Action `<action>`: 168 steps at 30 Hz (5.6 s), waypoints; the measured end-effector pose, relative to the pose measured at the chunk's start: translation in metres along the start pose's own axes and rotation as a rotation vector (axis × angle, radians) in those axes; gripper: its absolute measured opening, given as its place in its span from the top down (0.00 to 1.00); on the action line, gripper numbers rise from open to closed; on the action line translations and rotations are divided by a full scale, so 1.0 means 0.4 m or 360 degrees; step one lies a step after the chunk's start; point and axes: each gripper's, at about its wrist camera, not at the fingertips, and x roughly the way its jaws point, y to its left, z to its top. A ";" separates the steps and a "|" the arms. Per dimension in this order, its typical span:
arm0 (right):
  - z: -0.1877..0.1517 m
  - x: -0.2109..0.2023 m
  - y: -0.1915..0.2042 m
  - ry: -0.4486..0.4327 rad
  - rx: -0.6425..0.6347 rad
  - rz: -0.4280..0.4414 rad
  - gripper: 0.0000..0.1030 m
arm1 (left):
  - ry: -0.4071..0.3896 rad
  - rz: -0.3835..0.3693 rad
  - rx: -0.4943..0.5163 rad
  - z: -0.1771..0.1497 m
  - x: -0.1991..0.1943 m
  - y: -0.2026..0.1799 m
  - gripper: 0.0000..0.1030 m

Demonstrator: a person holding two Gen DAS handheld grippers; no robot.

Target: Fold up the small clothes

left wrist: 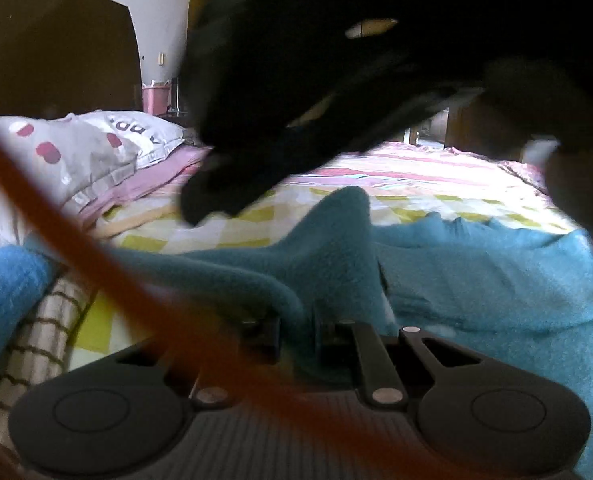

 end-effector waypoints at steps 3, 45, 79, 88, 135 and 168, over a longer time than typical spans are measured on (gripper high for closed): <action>0.026 0.059 0.032 0.0071 -0.0074 0.0020 0.84 | -0.0004 -0.0021 -0.0022 -0.004 0.001 0.005 0.81; 0.138 0.346 0.165 0.0317 -0.0379 -0.0180 0.89 | 0.0014 -0.0107 -0.0162 -0.001 0.006 0.041 0.81; -0.141 -0.466 -0.403 -0.0591 0.0792 -0.0578 0.91 | -0.0122 -0.0077 0.0238 0.024 -0.095 -0.185 0.31; -0.480 -0.442 -0.487 -0.0504 0.1246 -0.0614 0.87 | 0.0055 0.0031 0.0339 -0.008 -0.055 -0.209 0.27; -0.565 -0.489 -0.523 -0.0553 0.1368 -0.0737 0.82 | 0.0317 0.0260 0.0250 -0.086 -0.188 -0.136 0.27; -0.898 -0.830 -0.168 -0.0086 0.1199 -0.0824 0.73 | 0.0489 0.0041 0.0281 -0.203 -0.422 -0.213 0.27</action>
